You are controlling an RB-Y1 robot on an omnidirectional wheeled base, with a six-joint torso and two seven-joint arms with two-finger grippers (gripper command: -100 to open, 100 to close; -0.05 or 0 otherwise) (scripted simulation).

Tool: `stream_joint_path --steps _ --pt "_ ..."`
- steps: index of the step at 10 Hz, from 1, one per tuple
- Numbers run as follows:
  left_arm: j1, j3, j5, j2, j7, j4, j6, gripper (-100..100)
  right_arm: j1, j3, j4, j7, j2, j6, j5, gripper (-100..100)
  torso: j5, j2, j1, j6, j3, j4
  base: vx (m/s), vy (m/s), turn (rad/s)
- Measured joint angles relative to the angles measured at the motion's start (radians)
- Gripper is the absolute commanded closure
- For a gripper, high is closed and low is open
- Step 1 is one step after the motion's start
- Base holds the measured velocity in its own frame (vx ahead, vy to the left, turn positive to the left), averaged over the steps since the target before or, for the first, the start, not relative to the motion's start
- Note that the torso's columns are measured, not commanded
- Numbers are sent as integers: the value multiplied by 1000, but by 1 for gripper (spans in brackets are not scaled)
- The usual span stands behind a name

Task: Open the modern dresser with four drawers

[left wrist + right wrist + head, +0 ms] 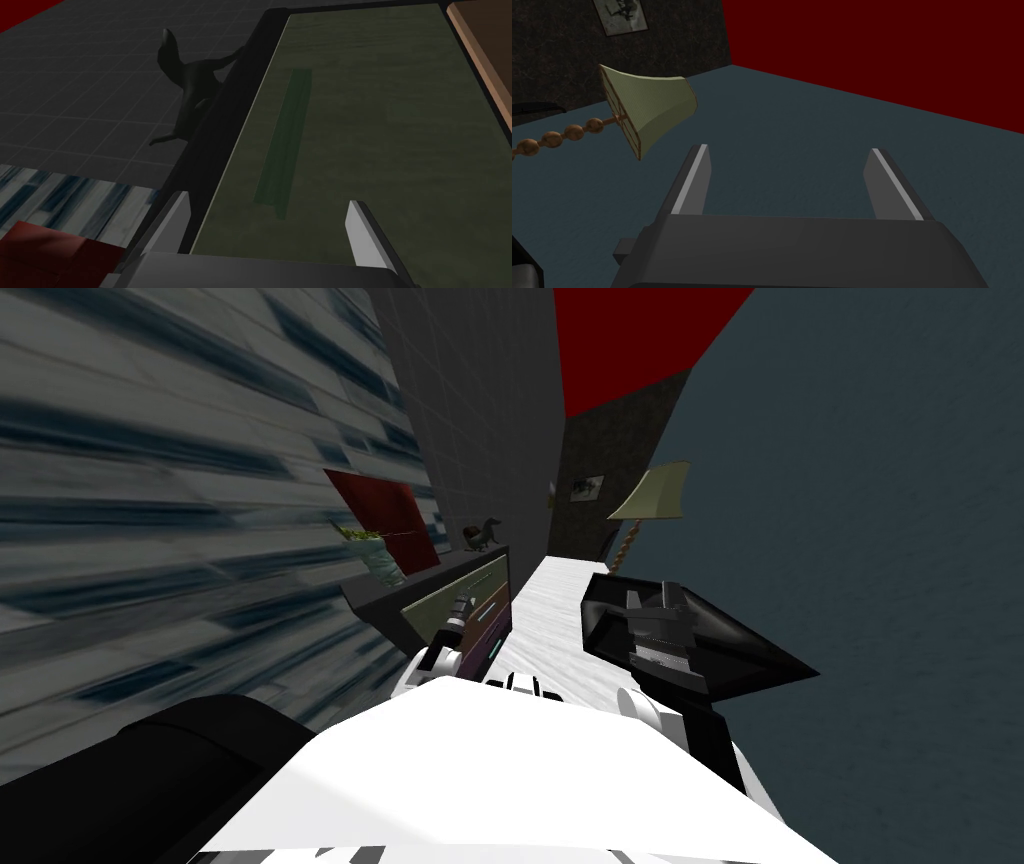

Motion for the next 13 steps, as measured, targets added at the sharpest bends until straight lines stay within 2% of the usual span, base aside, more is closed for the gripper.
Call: stream_joint_path --steps 2,4,7,8,10,13 --pt "1 1 2 -39 2 -3 5 -100 0 0 0 0 0 0 0 0 -2 1 -6 0 1 0 18 18 2" --pt "2 1 2 -80 3 -4 7 -100 0 0 0 0 0 0 0 0 -1 2 -3 0 1 1 3 -6 0" --pt "8 4 4 -79 6 -38 33 -100 0 0 0 0 0 0 0 0 0 -3 2 0 -2 -1 72 18 -15" --pt "8 4 4 -79 6 -40 36 100 0 0 0 0 0 0 0 0 0 1 0 0 0 0 -52 -15 27" --pt "2 2 3 -80 5 -26 16 100 0 0 0 0 0 0 0 0 2 4 0 -1 3 -1 -25 -23 135" --pt "-66 -67 -15 -98 -14 10 48 100 0 0 0 0 0 0 0 0 0 5 1 -2 3 1 -36 -54 262"
